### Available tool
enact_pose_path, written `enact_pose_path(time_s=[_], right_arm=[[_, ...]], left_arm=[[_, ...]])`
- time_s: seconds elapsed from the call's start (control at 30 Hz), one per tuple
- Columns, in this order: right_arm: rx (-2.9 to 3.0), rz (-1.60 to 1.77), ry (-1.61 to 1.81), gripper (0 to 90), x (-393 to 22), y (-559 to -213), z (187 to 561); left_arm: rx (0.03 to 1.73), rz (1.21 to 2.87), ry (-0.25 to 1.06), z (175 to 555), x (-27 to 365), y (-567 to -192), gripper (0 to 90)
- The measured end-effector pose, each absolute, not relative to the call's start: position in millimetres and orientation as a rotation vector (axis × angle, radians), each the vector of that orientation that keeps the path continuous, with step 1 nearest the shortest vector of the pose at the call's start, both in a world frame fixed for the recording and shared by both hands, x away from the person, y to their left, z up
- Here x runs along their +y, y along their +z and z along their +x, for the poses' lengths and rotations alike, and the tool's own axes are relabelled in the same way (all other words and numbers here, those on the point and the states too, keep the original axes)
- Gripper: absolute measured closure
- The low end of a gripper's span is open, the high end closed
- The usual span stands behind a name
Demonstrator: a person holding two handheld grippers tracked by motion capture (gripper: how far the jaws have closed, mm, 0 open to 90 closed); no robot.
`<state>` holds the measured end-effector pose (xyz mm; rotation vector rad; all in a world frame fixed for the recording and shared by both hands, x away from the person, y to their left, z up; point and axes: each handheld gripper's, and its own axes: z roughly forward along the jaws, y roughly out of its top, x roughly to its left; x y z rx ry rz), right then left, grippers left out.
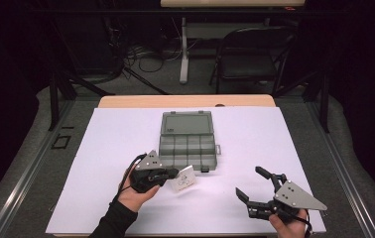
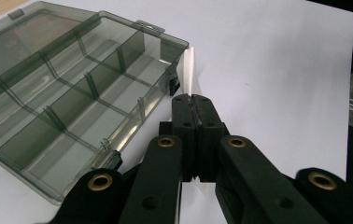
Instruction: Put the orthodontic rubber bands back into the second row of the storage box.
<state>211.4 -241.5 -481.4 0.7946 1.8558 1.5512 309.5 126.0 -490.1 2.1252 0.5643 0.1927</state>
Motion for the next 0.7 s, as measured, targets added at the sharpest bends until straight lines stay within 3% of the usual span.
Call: enact_pose_path(time_s=[0.7], right_arm=[[1.858, 0.79, 1.553, 14.3, -240.3, -481.2, 211.3]], left_arm=[[0.568, 2.078, 0.255, 319.2, 138.3, -460.9, 89.6]])
